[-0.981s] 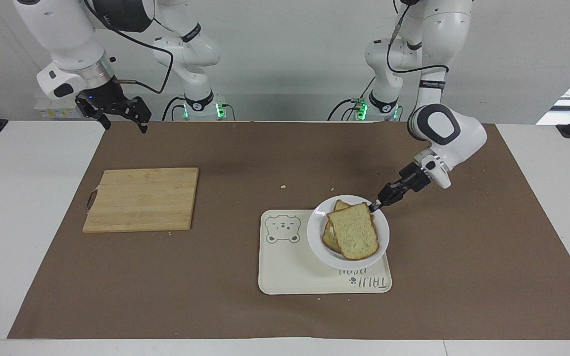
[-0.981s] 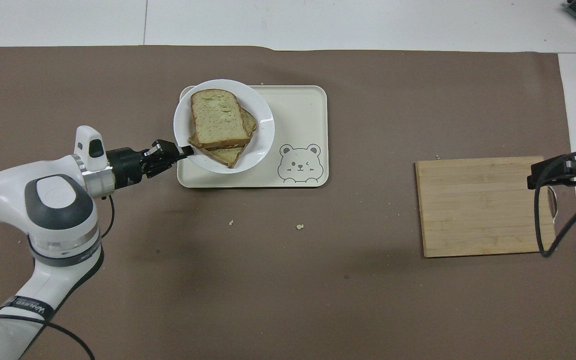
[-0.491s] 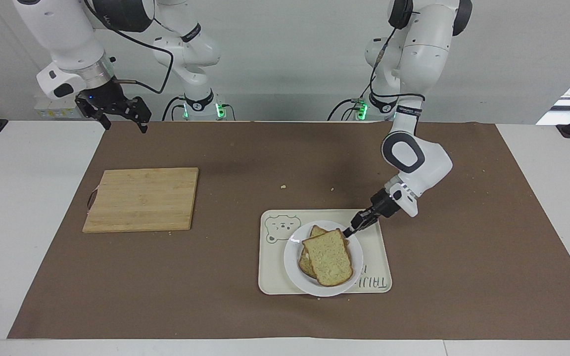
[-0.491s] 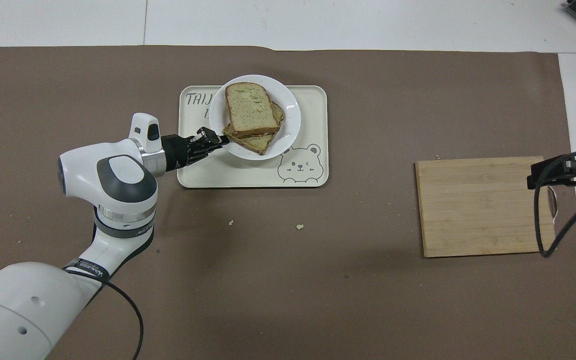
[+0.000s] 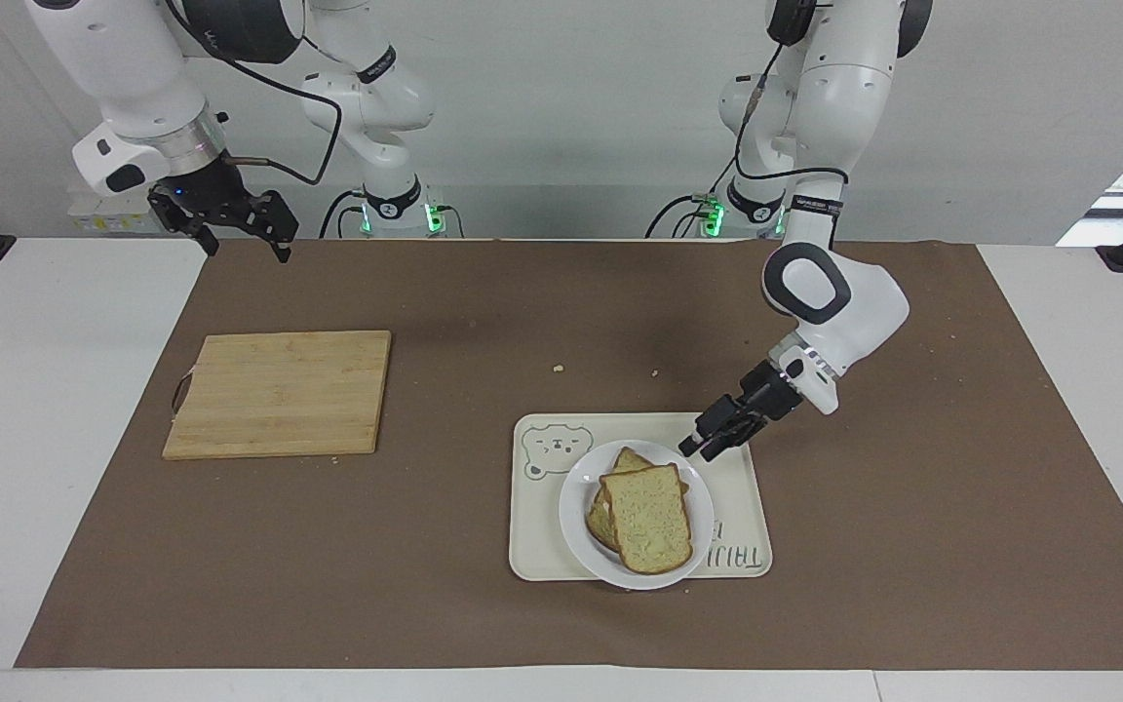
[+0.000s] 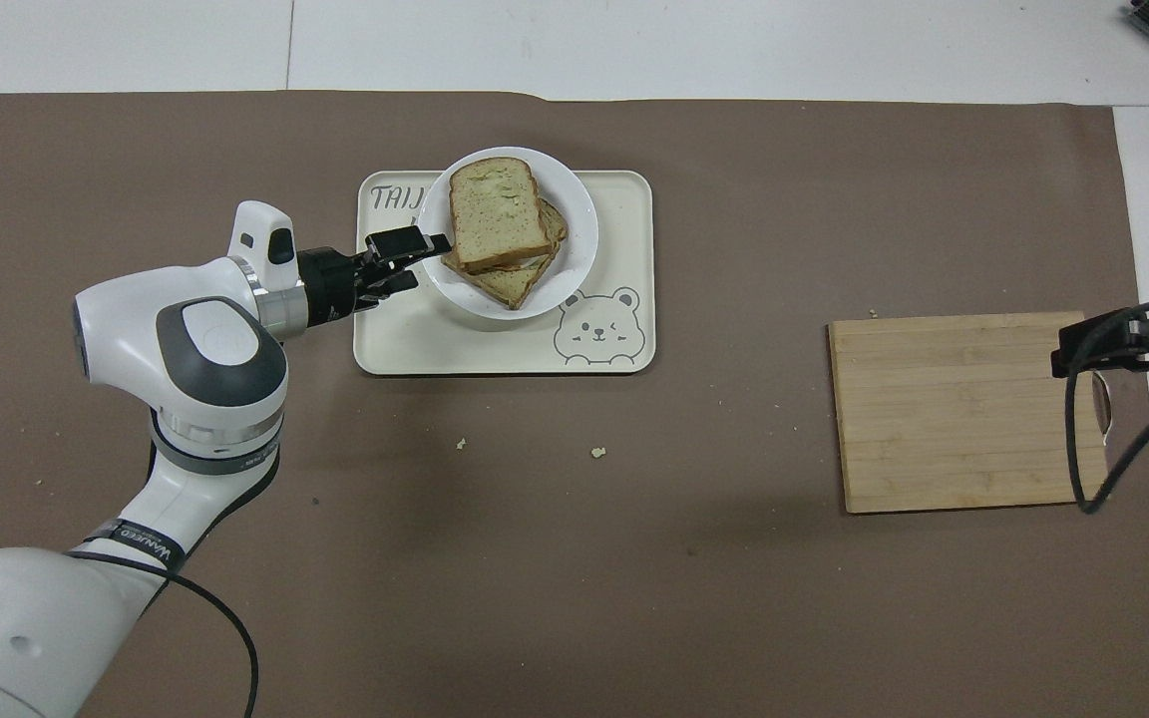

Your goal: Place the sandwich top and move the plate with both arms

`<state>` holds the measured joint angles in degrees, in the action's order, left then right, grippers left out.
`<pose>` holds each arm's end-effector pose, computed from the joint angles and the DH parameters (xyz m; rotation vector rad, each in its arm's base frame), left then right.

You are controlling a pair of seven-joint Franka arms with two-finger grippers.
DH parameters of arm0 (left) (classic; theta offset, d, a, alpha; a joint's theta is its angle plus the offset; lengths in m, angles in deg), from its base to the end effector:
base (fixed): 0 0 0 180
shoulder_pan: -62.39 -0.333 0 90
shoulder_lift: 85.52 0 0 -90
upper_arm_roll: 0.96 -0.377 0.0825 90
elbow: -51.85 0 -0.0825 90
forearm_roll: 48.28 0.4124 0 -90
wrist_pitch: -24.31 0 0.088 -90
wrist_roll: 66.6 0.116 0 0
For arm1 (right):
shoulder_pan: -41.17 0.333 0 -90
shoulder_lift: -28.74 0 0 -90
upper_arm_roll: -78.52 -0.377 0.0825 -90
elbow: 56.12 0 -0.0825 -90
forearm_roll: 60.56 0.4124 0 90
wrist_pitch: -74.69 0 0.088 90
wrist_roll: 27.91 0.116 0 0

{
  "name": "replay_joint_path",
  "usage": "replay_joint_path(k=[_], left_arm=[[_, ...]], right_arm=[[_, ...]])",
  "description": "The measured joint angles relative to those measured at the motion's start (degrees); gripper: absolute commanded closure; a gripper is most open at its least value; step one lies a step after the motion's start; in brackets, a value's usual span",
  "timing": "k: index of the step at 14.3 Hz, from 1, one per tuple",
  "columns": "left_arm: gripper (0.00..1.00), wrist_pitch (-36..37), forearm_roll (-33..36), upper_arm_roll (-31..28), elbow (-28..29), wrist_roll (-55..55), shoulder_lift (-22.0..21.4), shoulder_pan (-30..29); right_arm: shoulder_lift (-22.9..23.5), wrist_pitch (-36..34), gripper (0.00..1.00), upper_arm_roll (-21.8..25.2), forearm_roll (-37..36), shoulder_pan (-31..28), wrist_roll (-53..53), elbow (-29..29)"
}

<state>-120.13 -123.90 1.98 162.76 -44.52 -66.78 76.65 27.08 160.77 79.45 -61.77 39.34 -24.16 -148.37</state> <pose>0.6535 -0.1955 0.3720 2.2198 0.4069 0.2925 0.5626 -0.0298 0.6679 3.1128 -0.1779 -0.1225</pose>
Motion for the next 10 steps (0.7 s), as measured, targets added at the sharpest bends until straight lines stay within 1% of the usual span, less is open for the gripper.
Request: replay_joint_path(k=[2,4,7,10], left_arm=[[0.00,0.17,4.87,-0.92,0.40,-0.30,-1.84,-0.45],[0.00,1.89,12.55,-2.52,0.50,-0.52,-3.26,-0.74],[0.00,8.72,28.14,-5.96,0.16,-1.56,-5.44,-1.56],[0.00,17.72,43.67,-9.02,-2.97,-3.98,-7.92,-1.90]], right_arm=[[0.00,0.00,0.00,0.00,0.00,0.00,0.00,0.00],[0.00,0.00,0.00,0.00,0.00,0.00,0.00,0.00],[0.00,0.00,0.00,0.00,0.00,0.00,0.00,0.00],[0.00,0.00,0.00,0.00,0.00,0.00,0.00,0.00]])
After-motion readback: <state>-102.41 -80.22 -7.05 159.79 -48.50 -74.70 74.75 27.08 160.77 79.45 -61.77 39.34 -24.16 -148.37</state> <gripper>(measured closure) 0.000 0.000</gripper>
